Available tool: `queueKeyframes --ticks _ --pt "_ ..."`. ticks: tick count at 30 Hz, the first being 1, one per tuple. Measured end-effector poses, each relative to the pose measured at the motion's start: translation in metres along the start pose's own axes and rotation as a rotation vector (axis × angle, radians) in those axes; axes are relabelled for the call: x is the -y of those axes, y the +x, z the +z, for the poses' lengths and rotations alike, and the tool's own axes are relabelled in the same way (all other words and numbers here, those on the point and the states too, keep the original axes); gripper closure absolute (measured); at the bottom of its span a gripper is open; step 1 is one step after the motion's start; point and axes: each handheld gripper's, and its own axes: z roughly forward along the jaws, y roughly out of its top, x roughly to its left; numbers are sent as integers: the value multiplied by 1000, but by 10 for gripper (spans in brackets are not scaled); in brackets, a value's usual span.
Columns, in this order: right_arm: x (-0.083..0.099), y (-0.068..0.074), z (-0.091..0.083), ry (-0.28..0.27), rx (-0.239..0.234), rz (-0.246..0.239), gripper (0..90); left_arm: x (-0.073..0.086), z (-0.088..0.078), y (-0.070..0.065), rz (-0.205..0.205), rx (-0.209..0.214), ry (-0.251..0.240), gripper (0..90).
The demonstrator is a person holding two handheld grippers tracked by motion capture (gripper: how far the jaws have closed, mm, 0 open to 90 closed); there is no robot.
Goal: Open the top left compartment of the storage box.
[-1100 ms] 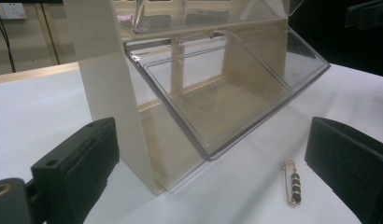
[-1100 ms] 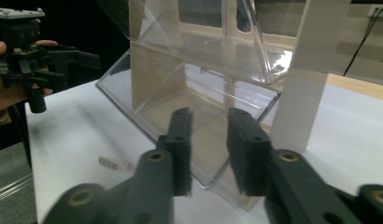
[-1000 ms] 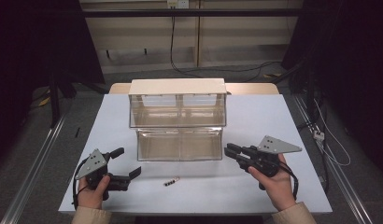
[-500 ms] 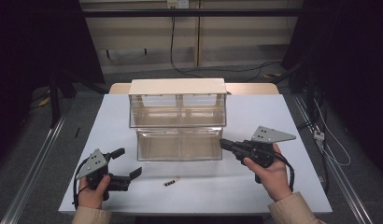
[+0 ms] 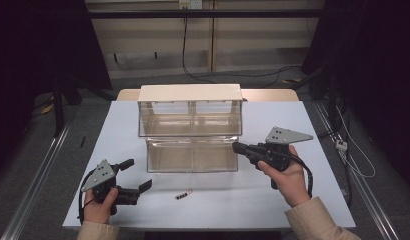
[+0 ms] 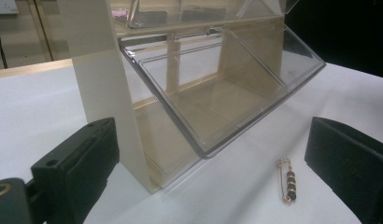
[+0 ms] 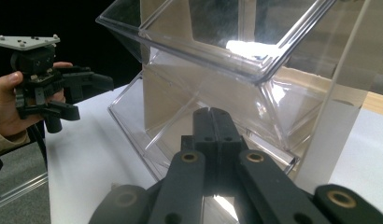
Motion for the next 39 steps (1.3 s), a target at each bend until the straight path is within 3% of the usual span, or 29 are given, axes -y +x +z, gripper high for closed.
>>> queueKeyframes --ticks 34,36,39 --pt "-21 -9 1 29 -48 2 900 1 1 1 -9 22 16 28" --pt "-22 -7 1 13 -60 1 900 1 2 1 -8 25 16 28" --pt "-29 -7 -3 -41 -39 18 900 1 2 1 -11 26 17 28"
